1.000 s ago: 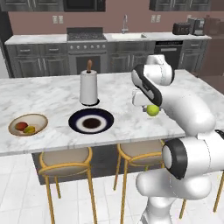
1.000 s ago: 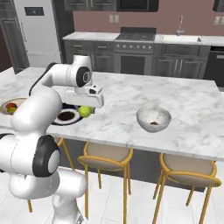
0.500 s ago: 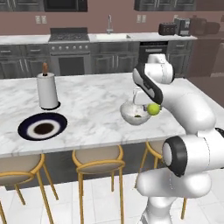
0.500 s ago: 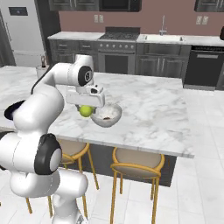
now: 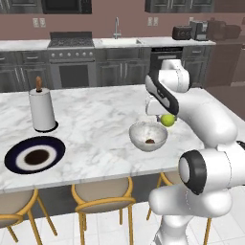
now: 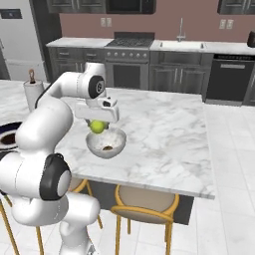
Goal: Take the fruits from the plate on the dining counter and place two fruits in each bowl.
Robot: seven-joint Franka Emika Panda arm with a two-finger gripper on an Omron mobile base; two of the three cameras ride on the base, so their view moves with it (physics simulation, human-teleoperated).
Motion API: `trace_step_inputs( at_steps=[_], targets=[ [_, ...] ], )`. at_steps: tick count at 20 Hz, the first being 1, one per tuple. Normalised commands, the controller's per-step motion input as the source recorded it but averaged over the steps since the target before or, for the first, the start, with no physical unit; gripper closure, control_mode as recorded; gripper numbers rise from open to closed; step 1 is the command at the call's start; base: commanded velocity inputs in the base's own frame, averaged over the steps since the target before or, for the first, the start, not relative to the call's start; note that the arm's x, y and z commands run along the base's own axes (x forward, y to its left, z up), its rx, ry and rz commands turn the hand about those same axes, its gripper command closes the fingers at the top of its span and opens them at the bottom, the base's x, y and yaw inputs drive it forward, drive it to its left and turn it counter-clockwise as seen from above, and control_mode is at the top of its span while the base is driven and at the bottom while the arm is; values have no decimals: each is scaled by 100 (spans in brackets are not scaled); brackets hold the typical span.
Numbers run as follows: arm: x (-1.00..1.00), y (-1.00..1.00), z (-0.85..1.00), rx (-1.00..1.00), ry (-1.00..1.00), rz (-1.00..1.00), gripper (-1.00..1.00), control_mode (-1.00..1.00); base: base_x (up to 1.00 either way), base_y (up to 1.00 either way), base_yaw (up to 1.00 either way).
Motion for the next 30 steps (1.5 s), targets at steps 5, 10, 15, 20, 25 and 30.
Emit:
trace_step_inputs(
  at_steps=[5, 10, 15, 20, 25, 30],
  targets=[
    [84, 4, -2, 0, 0, -1, 100, -100, 0, 0, 0],
    [72, 0, -58, 0, 0, 0, 100, -100, 0, 0, 0],
    [45, 0, -97, 0, 0, 0, 100, -100, 0, 0, 0],
    [13, 0, -56, 0, -5, 1, 100, -100, 0, 0, 0],
    [0, 0, -37, 0, 0, 0, 100, -100, 0, 0, 0],
    [4, 2, -28, 0, 0, 0, 100, -100, 0, 0, 0]
  ],
)
